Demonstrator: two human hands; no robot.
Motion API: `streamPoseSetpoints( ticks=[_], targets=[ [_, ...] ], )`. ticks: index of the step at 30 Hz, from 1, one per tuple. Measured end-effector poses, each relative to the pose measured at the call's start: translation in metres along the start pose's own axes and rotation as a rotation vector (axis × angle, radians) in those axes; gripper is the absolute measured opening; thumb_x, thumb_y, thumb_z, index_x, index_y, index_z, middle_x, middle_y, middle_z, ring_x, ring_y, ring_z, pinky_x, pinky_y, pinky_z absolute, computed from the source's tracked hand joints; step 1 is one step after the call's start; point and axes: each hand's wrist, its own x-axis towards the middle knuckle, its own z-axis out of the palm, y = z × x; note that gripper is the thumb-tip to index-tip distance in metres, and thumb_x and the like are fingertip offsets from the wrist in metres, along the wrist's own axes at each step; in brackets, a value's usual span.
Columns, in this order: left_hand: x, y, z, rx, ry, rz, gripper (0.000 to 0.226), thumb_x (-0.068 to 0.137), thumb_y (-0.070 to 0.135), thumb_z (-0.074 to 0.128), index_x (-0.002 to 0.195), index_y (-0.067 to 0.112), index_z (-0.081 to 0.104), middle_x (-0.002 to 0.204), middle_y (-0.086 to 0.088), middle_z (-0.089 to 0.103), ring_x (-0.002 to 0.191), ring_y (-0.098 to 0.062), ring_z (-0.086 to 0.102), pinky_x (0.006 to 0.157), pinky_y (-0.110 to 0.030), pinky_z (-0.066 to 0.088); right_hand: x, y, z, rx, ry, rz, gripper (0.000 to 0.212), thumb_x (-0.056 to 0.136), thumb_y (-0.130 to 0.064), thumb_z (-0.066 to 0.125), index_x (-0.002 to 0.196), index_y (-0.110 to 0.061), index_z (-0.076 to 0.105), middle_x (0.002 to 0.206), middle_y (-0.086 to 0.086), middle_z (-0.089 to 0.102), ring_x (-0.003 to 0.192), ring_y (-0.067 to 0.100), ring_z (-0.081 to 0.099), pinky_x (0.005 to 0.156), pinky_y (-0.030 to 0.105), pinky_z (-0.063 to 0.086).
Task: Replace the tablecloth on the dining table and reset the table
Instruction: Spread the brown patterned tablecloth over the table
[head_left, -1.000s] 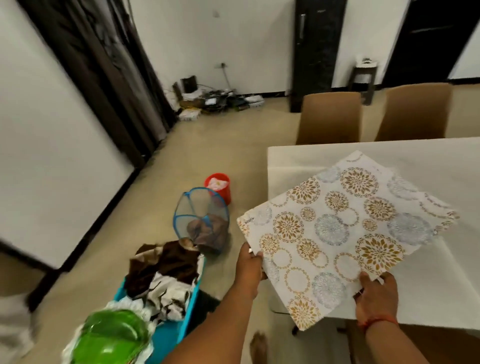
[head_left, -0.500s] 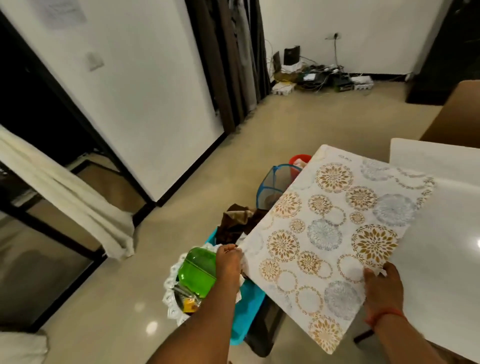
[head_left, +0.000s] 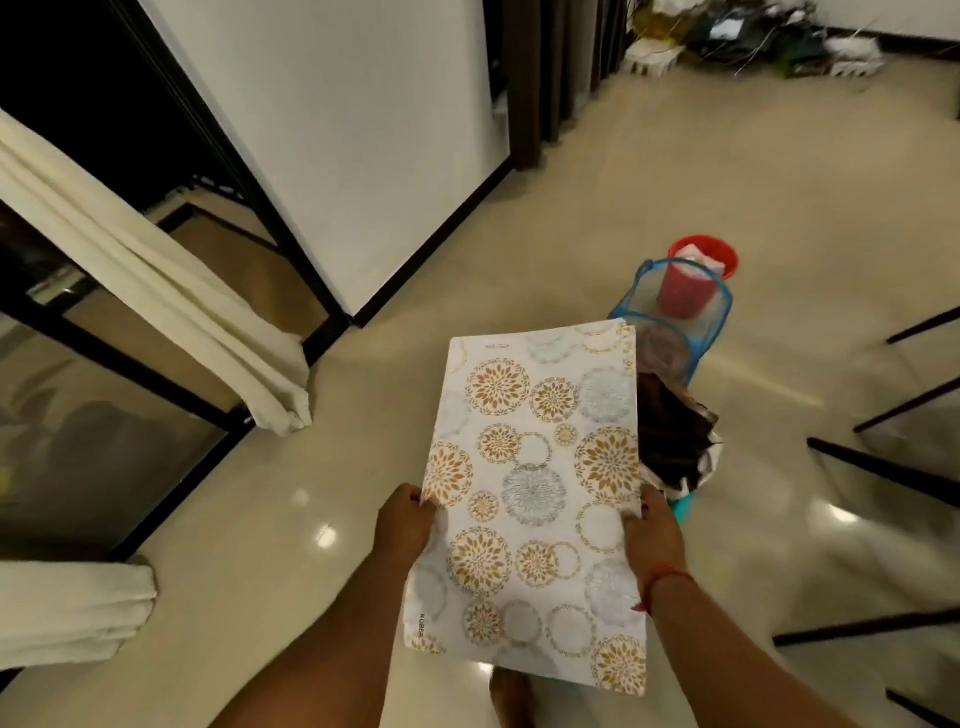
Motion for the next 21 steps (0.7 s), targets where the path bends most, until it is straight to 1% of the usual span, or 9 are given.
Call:
streamPoseSetpoints(
  ticks=[3,7,8,10,14,16,18,19,21],
  targets=[
    [0.013,-0.022,-0.001,0.073,-0.026,-0.012,0.009,0.096,0.019,0.061,0.094,0.011,0.058,0.09,-0.004,0.062,0.087,-0.022,0.059,0.067,-0.028,0.037,0.0,0.018,0.026,-0.044,0.011,0.081,0.044,0.099,-0.007,0.05,0.142,-0.017,0.05,0.135,0.011,0.058,0.121,0.033,0.055,0.105,0.043,0.046],
    [0.019,-0.037,0.012,0.153,-0.065,-0.011,0.007,0.097,0.016,0.059,0.097,0.011,0.053,0.094,-0.002,0.058,0.087,-0.018,0.053,0.071,-0.025,0.036,-0.004,0.038,0.043,-0.124,0.036,0.135,0.046,0.1,-0.009,0.05,0.145,-0.016,0.047,0.134,0.013,0.059,0.117,0.033,0.056,0.099,0.034,0.044],
    [0.02,-0.037,0.016,0.144,-0.072,-0.027,0.007,0.096,0.015,0.059,0.098,0.011,0.054,0.096,-0.003,0.059,0.088,-0.018,0.054,0.071,-0.025,0.037,-0.004,0.041,0.046,-0.152,0.04,0.137,0.047,0.099,-0.009,0.05,0.145,-0.015,0.047,0.134,0.014,0.059,0.117,0.034,0.056,0.099,0.035,0.043],
    [0.023,-0.041,0.021,0.144,-0.1,-0.073,0.012,0.095,0.018,0.058,0.102,0.009,0.056,0.1,-0.005,0.062,0.09,-0.021,0.057,0.072,-0.026,0.04,-0.004,0.045,0.051,-0.195,0.049,0.153,0.045,0.097,-0.008,0.049,0.142,-0.013,0.049,0.129,0.015,0.06,0.116,0.035,0.056,0.099,0.037,0.044],
    [0.031,-0.052,0.028,0.16,-0.192,-0.169,0.03,0.09,0.024,0.061,0.105,-0.002,0.061,0.104,-0.017,0.067,0.097,-0.031,0.064,0.073,-0.031,0.047,-0.005,0.048,0.054,-0.371,0.043,0.147,0.033,0.092,-0.012,0.05,0.124,-0.01,0.058,0.117,0.017,0.06,0.106,0.038,0.059,0.096,0.043,0.049],
    [0.032,-0.052,0.03,0.154,-0.224,-0.211,0.031,0.089,0.025,0.061,0.099,-0.005,0.061,0.098,-0.017,0.066,0.096,-0.031,0.064,0.076,-0.034,0.048,-0.003,0.051,0.05,-0.427,0.009,0.167,0.029,0.092,-0.014,0.05,0.119,-0.009,0.059,0.116,0.017,0.057,0.106,0.038,0.058,0.097,0.044,0.048],
    [0.025,-0.046,0.03,0.143,-0.245,-0.239,0.019,0.092,0.02,0.062,0.08,0.006,0.056,0.083,-0.009,0.06,0.088,-0.027,0.059,0.074,-0.029,0.044,0.0,0.054,0.047,-0.419,-0.037,0.184,0.026,0.092,-0.014,0.05,0.115,-0.009,0.06,0.114,0.016,0.058,0.104,0.035,0.058,0.096,0.043,0.049],
    [0.024,-0.046,0.031,0.133,-0.247,-0.249,0.022,0.092,0.018,0.062,0.073,0.011,0.053,0.079,-0.006,0.058,0.084,-0.025,0.057,0.073,-0.028,0.042,0.001,0.056,0.045,-0.415,-0.055,0.185,0.024,0.092,-0.014,0.05,0.113,-0.009,0.061,0.113,0.016,0.059,0.102,0.034,0.058,0.095,0.042,0.049],
    [0.025,-0.048,0.036,0.116,-0.257,-0.283,0.025,0.093,0.016,0.062,0.07,0.015,0.051,0.08,-0.008,0.058,0.083,-0.026,0.056,0.075,-0.028,0.042,0.004,0.061,0.04,-0.419,-0.087,0.164,0.02,0.092,-0.014,0.05,0.108,-0.009,0.062,0.109,0.015,0.061,0.099,0.031,0.059,0.092,0.039,0.05]
  ],
)
